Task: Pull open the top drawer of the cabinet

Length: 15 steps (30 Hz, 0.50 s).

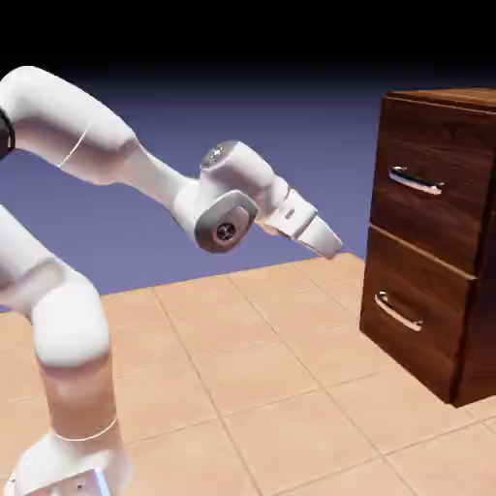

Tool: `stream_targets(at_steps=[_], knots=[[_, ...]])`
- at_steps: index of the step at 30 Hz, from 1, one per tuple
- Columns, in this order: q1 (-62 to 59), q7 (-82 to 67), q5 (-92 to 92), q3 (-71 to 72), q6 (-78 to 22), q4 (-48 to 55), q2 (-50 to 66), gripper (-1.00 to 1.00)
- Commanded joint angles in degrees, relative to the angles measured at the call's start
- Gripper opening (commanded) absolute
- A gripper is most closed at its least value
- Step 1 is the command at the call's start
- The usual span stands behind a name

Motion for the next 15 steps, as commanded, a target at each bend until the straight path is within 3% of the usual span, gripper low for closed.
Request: stream_targets(at_steps=[1, 15], knots=[[-1.1, -0.3, -2.5, 1.6, -0.8, 0.5, 2.0, 0.00], [-16.2, -4.2, -37.4, 24.6, -11.8, 8.1, 29.5, 0.00]])
